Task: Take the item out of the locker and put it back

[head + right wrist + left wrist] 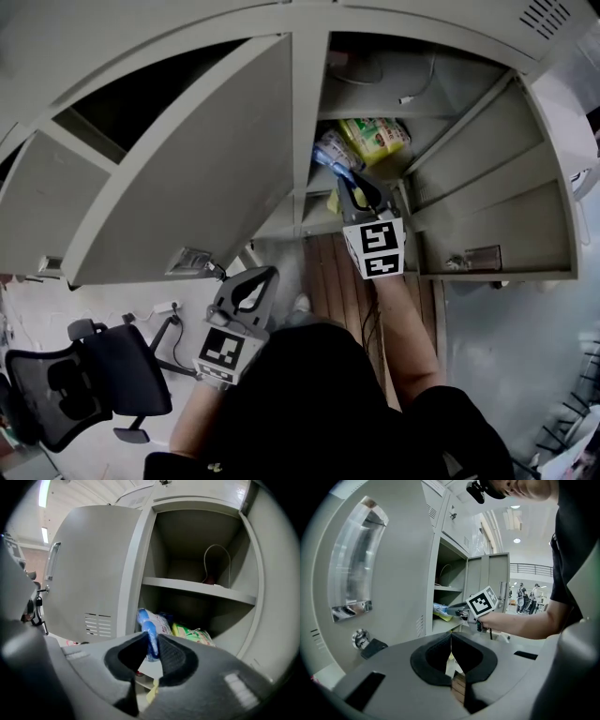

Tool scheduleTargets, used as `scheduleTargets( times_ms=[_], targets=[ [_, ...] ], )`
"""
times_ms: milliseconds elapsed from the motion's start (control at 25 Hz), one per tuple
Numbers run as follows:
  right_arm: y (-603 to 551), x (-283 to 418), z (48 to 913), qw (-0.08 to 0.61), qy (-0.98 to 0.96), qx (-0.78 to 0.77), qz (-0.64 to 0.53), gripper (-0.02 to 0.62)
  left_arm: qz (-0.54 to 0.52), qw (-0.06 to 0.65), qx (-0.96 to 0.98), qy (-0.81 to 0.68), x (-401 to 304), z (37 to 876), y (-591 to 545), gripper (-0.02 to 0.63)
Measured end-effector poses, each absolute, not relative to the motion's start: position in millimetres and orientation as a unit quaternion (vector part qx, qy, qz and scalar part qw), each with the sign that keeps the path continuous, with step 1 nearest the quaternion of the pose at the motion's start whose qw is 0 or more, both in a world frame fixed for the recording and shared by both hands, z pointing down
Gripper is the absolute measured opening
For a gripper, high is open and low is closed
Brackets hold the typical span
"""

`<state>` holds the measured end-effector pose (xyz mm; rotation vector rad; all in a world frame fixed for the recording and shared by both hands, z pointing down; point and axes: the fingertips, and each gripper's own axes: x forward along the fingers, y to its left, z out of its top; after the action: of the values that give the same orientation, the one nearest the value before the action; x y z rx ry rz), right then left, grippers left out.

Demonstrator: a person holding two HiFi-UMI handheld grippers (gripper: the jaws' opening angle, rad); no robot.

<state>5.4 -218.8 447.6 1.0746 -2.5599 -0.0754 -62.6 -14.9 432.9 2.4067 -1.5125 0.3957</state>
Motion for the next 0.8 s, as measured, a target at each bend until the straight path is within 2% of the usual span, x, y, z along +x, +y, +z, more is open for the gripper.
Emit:
scheduleTargets(
  times_ms=[800],
  targets=[
    [-107, 63, 408, 0.160, -0.872, 0.463, 0.010, 0.060, 0.129, 0.097, 0.894, -0.418, -57, 420, -15, 0.011]
  ],
)
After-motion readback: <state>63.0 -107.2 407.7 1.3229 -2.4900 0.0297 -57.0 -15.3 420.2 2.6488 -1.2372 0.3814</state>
